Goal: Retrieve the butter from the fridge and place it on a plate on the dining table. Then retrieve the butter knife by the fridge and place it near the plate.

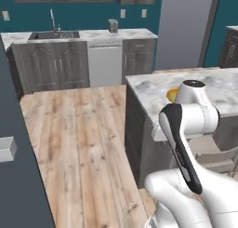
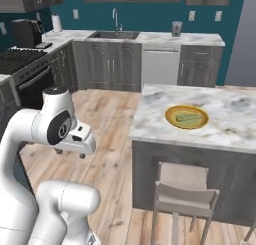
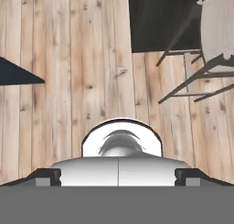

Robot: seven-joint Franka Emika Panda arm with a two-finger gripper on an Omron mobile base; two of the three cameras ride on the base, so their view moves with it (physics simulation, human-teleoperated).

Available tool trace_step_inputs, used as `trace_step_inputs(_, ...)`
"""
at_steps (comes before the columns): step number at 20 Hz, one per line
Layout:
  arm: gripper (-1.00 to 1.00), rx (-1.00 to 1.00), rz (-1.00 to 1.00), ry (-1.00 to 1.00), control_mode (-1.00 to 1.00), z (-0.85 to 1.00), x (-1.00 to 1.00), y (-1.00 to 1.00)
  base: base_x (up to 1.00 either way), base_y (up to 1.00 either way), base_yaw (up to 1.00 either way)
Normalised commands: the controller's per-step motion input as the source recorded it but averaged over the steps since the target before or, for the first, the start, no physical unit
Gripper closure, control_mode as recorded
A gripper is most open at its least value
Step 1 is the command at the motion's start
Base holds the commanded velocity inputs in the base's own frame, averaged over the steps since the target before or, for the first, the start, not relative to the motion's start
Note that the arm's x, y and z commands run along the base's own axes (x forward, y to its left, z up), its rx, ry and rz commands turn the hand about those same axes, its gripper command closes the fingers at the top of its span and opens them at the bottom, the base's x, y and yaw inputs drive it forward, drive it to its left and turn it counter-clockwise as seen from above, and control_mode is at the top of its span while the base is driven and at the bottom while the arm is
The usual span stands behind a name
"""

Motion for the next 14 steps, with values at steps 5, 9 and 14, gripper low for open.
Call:
trace_step_inputs(5, -1.00, 0.00, 0.00, 0.00, 1.00, 0.00, 0.00, 0.00, 0.00, 0.76, 0.00)
trace_step_inputs(9, -1.00, 0.00, 0.00, 0.00, 1.00, 0.00, 0.00, 0.00, 0.27, 0.31, -0.01)
trace_step_inputs(14, -1.00, 0.00, 0.00, 0.00, 1.00, 0.00, 0.00, 0.00, 0.73, 0.00, -0.06)
